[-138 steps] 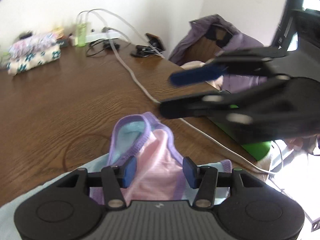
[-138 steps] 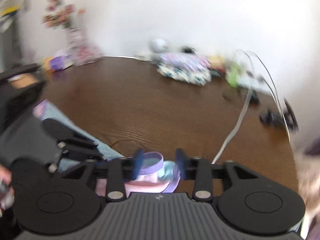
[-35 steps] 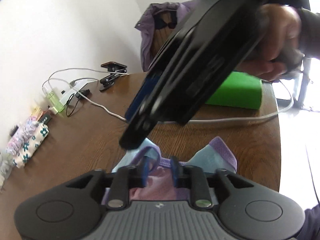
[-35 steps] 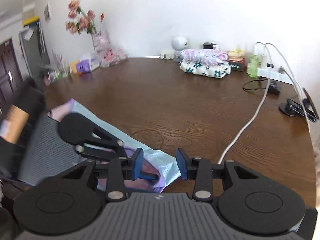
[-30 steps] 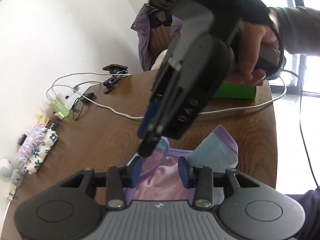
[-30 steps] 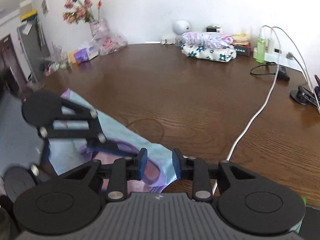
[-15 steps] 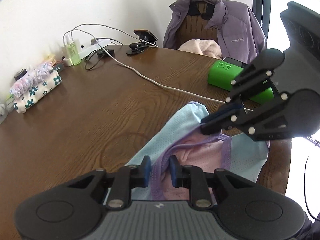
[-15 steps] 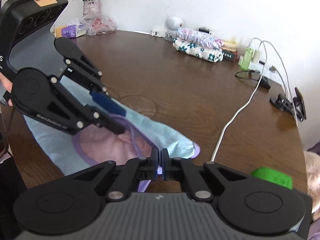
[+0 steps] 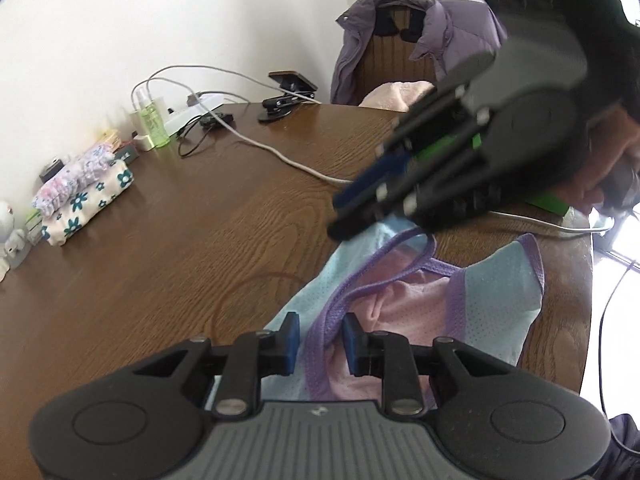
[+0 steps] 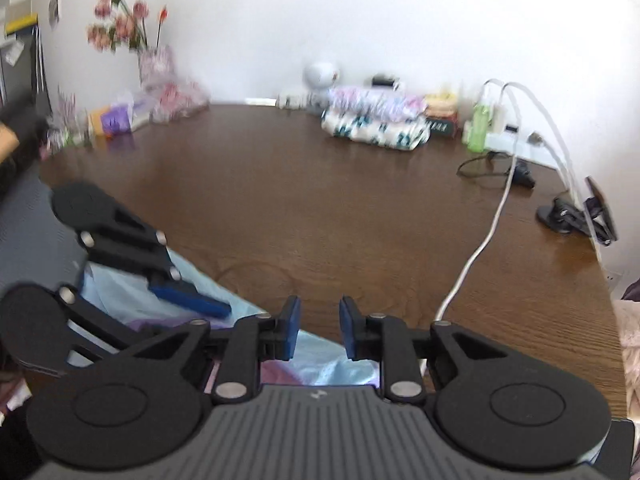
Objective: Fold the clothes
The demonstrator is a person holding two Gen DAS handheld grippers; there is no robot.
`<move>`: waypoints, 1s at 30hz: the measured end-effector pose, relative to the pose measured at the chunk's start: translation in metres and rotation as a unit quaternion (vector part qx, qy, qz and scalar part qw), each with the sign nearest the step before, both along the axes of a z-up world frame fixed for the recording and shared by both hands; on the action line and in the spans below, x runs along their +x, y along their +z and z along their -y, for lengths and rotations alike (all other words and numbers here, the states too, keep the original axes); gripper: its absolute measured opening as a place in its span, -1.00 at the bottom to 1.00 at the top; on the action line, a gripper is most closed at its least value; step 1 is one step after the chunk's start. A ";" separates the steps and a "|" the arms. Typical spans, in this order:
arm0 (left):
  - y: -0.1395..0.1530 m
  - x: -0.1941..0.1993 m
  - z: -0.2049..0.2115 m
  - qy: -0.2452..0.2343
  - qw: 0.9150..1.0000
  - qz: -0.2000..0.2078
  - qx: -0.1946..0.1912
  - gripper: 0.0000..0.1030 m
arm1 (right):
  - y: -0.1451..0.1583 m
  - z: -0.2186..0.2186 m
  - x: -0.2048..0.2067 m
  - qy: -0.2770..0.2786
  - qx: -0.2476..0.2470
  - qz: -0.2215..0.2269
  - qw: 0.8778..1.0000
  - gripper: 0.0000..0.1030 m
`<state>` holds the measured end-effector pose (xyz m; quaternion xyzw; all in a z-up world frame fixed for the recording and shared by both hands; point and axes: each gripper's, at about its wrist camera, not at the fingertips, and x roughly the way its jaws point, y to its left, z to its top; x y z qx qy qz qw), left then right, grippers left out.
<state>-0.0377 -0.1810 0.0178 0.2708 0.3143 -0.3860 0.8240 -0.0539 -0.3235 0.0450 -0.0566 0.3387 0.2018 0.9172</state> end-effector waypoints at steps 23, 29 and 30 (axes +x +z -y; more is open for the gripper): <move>0.007 0.006 -0.013 0.062 0.998 -0.011 -0.020 -0.47 | -0.027 -0.063 -0.022 0.048 -0.126 0.044 0.990 -0.75; 0.011 0.003 -0.015 0.068 0.997 -0.020 -0.034 -0.85 | -0.022 -0.068 -0.028 0.065 -0.132 0.056 0.987 -0.72; 0.011 0.002 -0.015 0.069 0.997 -0.020 -0.036 -0.86 | -0.021 -0.068 -0.027 0.067 -0.128 0.055 0.988 -0.69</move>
